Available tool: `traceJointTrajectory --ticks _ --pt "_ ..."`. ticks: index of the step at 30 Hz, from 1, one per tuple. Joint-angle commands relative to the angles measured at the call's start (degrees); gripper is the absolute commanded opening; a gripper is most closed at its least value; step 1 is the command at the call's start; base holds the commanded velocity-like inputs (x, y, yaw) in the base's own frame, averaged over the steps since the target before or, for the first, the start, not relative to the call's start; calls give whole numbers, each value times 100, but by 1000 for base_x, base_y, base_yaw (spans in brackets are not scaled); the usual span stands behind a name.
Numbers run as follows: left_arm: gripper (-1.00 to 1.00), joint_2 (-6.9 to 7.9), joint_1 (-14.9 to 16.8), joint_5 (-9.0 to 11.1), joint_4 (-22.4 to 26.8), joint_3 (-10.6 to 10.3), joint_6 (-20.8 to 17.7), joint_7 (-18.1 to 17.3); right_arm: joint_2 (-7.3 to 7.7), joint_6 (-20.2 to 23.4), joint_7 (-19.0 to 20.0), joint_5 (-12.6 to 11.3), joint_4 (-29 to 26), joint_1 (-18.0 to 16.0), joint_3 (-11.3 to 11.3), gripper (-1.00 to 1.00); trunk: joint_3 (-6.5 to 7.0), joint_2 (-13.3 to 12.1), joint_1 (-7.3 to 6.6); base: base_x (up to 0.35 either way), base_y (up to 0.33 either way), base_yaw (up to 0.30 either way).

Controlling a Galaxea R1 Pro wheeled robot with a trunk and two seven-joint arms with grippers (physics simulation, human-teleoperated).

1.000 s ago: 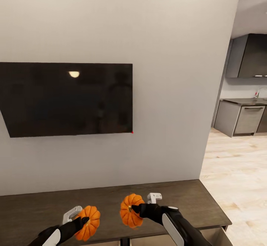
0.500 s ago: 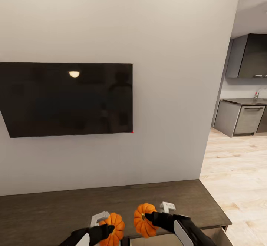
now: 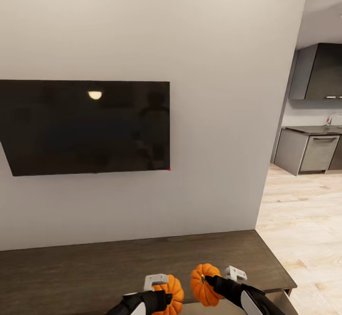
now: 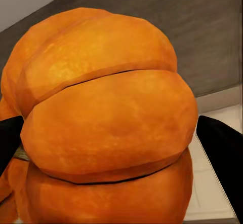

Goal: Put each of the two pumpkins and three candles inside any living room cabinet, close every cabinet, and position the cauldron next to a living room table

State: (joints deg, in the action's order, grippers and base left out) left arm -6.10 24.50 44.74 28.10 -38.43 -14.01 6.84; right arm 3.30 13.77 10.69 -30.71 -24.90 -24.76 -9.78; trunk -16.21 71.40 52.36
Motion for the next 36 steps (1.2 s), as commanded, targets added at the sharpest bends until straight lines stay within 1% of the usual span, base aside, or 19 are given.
traceJointTrajectory --ticks 1,4,10,14,20,28,36 --pt "-100 -2 8 52 11 -53 -8 54 24 22 3 -58 -8 -3 -4 -100 -7 5 0 0 0 0" --pt "-100 -18 11 58 12 -65 9 54 57 21 -20 -58 -6 -3 41 -100 -7 5 0 0 0 0" --pt "-100 -9 11 74 3 -60 248 4 123 36 -47 -62 77 -3 61 -100 -7 5 0 0 0 0" --pt "-100 0 11 85 10 -59 423 -26 120 6 -56 -62 279 -3 71 -100 -7 5 0 0 0 0" --pt "-100 20 11 87 11 -59 468 -33 111 -13 -58 -58 316 -3 77 -100 -7 5 0 0 0 0" --pt "-100 31 11 87 11 -51 470 -34 119 -162 -9 -60 309 -3 73 -100 -151 326 176 0 0 0" --pt "-100 33 11 87 11 -59 470 -35 121 -173 20 -63 272 -3 72 -100 -294 647 352 0 0 0"
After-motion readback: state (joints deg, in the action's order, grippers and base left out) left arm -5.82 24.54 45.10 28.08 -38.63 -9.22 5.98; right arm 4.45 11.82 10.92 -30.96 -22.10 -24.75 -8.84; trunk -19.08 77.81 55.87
